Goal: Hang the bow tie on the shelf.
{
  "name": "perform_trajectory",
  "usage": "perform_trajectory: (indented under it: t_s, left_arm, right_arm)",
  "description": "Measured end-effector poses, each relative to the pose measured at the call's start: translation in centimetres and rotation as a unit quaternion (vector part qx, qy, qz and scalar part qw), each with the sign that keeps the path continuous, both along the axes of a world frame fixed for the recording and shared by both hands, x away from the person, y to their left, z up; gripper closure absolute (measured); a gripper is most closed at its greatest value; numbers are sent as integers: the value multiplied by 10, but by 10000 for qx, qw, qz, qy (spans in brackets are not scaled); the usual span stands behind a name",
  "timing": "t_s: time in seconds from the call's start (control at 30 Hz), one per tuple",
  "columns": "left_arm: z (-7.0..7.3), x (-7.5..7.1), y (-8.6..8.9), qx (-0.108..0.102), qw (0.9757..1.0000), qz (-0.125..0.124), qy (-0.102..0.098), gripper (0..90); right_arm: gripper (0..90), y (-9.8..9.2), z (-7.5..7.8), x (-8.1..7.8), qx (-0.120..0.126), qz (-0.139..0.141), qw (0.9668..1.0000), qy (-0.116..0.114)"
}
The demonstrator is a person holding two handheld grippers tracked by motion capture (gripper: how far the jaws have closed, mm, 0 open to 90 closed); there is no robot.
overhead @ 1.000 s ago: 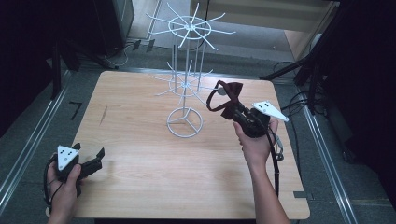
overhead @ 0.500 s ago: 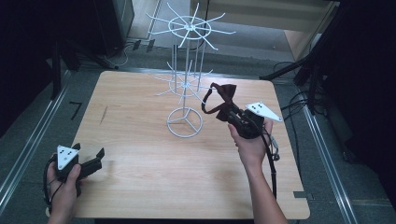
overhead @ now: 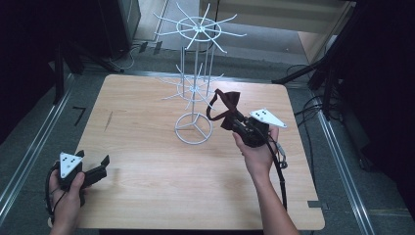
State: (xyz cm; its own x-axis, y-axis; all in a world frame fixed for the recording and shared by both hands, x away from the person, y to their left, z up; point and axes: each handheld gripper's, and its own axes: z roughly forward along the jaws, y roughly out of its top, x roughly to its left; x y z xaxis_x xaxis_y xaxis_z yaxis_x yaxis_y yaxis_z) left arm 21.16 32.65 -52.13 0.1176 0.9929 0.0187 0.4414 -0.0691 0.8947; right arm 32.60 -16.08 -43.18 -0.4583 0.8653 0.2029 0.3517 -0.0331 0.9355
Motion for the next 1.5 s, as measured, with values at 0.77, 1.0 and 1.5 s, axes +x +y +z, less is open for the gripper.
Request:
perform_trajectory:
  t_s: [0.77,1.0,1.5]
  left_arm:
    - [0,0,1,-17,10000,0,6,142]
    - [0,0,1,-14,10000,-2,12,142]
    - [0,0,1,-38,10000,-3,17,143]
  right_arm:
    - [746,16,-21,7,-257,123,9994,216]
    - [746,19,-27,8,-294,137,9991,282]
    - [732,23,-44,18,-334,206,9982,464]
